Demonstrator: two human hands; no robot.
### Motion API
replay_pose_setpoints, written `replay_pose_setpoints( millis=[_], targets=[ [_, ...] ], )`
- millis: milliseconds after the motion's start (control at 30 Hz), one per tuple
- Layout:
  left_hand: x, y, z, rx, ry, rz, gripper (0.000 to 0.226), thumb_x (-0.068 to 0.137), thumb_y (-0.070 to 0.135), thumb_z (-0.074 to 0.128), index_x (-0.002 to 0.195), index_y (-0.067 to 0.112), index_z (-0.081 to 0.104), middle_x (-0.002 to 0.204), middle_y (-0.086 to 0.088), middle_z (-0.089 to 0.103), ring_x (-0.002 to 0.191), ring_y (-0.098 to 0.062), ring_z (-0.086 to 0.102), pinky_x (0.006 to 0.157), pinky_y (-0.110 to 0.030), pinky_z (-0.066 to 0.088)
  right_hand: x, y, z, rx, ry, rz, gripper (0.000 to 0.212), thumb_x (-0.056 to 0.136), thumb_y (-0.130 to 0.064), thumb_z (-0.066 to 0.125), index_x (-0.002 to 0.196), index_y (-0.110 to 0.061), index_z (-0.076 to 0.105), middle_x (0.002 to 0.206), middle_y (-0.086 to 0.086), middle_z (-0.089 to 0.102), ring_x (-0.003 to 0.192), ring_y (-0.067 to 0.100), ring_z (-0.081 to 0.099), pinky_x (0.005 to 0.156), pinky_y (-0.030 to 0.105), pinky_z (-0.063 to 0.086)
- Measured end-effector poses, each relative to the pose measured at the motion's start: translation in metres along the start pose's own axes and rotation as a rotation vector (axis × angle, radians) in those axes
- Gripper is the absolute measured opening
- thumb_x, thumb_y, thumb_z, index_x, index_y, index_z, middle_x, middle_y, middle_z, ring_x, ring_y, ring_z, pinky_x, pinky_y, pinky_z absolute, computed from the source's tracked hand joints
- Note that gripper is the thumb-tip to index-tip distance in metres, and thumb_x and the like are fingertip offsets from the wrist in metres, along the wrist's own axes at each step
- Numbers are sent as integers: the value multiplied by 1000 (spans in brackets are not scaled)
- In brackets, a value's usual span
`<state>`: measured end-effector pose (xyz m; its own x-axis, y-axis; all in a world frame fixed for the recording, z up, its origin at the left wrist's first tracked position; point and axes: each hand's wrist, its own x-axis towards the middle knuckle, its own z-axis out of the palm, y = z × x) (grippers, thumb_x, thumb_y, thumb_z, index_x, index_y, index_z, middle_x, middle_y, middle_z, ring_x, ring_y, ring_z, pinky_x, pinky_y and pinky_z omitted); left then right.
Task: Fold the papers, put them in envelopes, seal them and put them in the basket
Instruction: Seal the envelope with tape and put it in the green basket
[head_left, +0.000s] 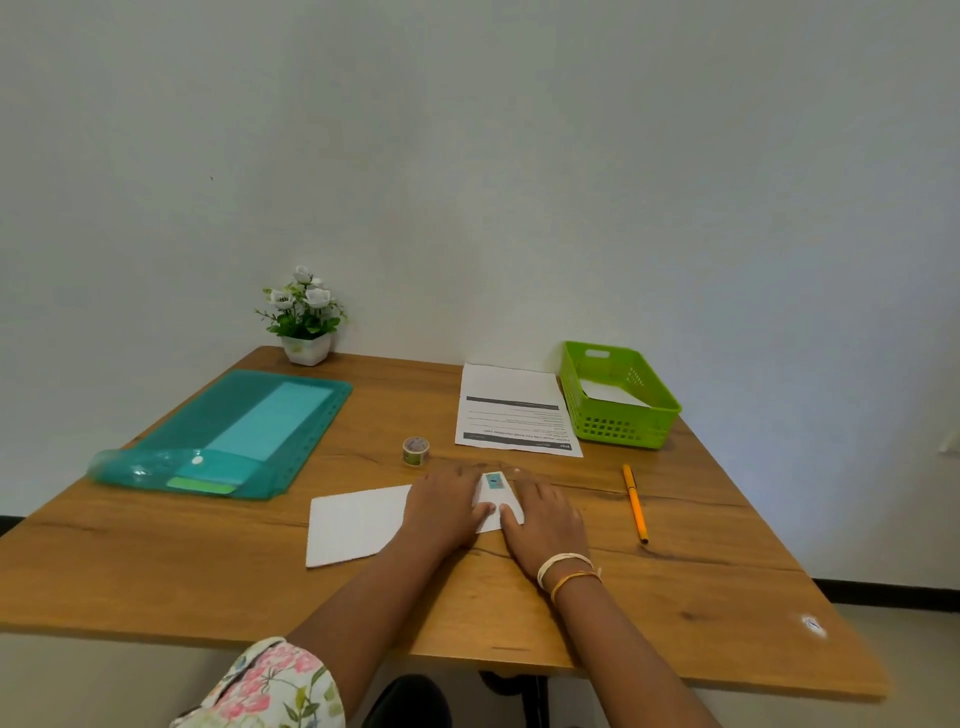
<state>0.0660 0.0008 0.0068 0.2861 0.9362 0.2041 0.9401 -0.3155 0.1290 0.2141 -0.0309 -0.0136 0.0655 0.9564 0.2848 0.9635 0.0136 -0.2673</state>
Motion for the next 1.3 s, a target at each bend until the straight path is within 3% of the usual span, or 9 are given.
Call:
replay_pose_setpoints(
  millis=[167,533,700,800,933,1000,1067,1200,1300],
  targets=[
    [0,-8,-20,-174,-96,-274,70,65,66,74,116,21,55,116,-2,63,105,-19,57,71,-25,43,8,4,-2,-6,40,151,47,90,-53,47,132,-32,48,125,4,54,116,22,48,90,34,43],
    [6,6,-30,-409,-272,-567,64,74,50,77,121,15,51,120,-4,62,108,-23,61,74,-28,51,13,-1,0,-10,100,296,42,89,-54,49,116,-23,60,121,4,53,114,23,46,91,36,42],
    [13,7,-38,-810,-91,-602,41,90,34,63,119,6,57,115,-8,63,105,-29,62,80,-32,50,9,11,-8,448,73,270,37,85,-43,62,113,-18,61,114,4,59,106,22,53,90,37,48],
    [17,17,-50,-1324,35,-779,25,90,19,66,106,6,52,111,-9,62,104,-32,63,88,-38,53,7,11,-23,725,-3,342,33,85,-42,63,108,-20,60,102,2,64,98,21,59,81,33,48],
    [22,29,-69,-1780,75,-961,22,92,6,61,86,8,40,109,-16,62,102,-33,65,91,-50,52,13,13,-47,952,-229,367,17,90,-26,60,78,-15,63,86,7,68,80,25,65,72,33,50],
    [23,33,-74,-1774,-19,-933,18,95,16,59,105,7,48,109,-14,65,98,-31,65,87,-46,54,20,16,-54,1046,-217,388,15,90,-10,59,76,-14,65,88,11,68,80,28,64,74,35,52],
    [24,34,-72,-1588,-194,-845,41,95,37,56,122,7,46,110,-13,63,96,-31,63,79,-44,54,30,21,-57,1109,-122,426,18,88,-3,58,76,-14,66,93,14,68,85,29,64,78,38,53],
    [22,35,-76,-1111,-525,-681,68,89,66,46,122,7,46,108,-17,59,84,-28,62,58,-34,52,51,32,-67,1084,93,471,9,88,-5,60,91,-6,68,100,15,67,94,29,63,81,34,50],
    [27,37,-86,-1243,-798,-555,65,90,58,52,122,1,50,87,-16,70,62,-20,69,52,-26,56,60,35,-79,1022,179,491,20,90,-9,59,106,-1,67,104,12,67,93,25,60,79,29,46]
  ],
)
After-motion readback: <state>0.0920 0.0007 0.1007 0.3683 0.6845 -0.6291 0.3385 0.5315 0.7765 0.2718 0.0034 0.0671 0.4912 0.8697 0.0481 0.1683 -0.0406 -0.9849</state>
